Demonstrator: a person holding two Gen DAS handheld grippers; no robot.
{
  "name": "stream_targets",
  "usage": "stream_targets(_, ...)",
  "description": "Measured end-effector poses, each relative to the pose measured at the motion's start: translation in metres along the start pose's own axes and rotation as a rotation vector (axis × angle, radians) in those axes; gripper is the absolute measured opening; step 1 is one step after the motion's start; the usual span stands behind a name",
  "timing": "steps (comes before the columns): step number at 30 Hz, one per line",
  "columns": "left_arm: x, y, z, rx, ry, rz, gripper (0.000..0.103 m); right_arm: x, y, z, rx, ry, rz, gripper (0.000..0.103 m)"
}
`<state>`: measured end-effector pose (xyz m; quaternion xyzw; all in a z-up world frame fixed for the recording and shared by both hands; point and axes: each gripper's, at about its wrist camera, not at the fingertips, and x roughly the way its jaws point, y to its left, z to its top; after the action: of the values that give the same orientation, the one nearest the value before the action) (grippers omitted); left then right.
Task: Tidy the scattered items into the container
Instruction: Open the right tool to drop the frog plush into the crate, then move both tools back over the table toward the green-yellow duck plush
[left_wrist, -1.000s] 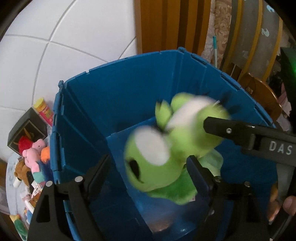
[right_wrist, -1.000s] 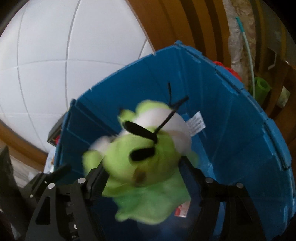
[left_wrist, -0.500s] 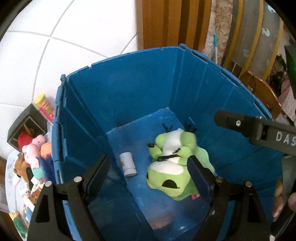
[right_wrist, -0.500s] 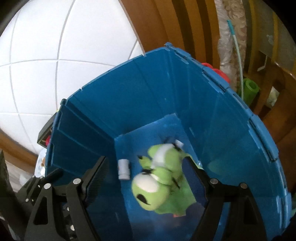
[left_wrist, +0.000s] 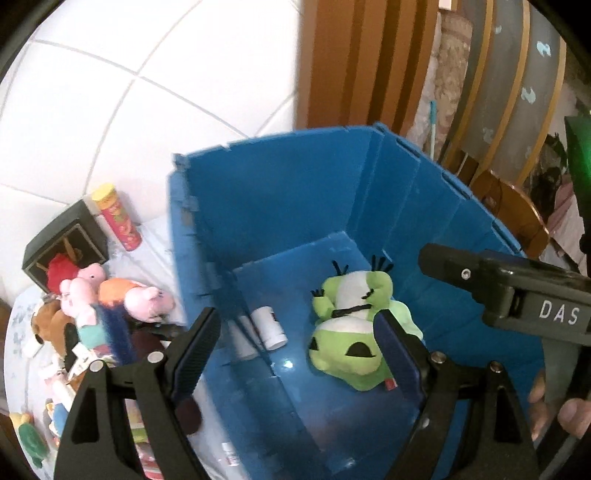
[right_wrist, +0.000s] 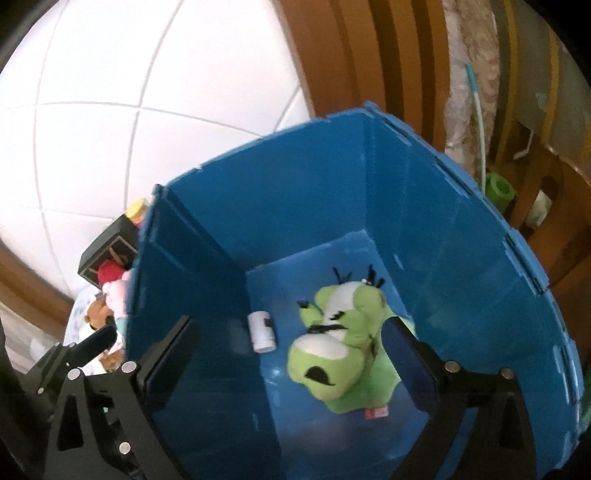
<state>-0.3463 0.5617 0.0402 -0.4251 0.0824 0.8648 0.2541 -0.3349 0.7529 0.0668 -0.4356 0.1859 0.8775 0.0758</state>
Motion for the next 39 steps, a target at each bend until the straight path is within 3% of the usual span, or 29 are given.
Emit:
stream_targets(4,-0.031,0.036,-0.009,-0.032,-0.029,0.007,0.085,-0.014,0.038,-0.006,-0.029,-0.023,-0.008,0.102)
stream_targets(9,-0.065,0.087,-0.03,-0.049,-0.069,0.071,0.085,-0.027,0.089,-0.023,-0.059,-0.044,-0.022,0.102)
stream_targets(17,-0.112,0.182,-0.099,-0.077,-0.098,0.19,0.085,-0.032,0.174,-0.082,-0.099,-0.095,-0.005,0.103)
stream_targets(28,-0.128,0.288,-0.208,-0.158,-0.046,0.308,0.085,0.009,0.274,-0.19,-0.167,-0.073,0.071,0.103)
stream_targets(35,-0.133,0.327,-0.257,-0.278,-0.048,0.346,0.085,0.034,0.321,-0.236,-0.264,-0.048,0.151,0.103)
stream_targets(39,-0.133,0.351,-0.284,-0.362,-0.01,0.399,0.085,0.052,0.341,-0.254,-0.318,-0.022,0.182,0.103)
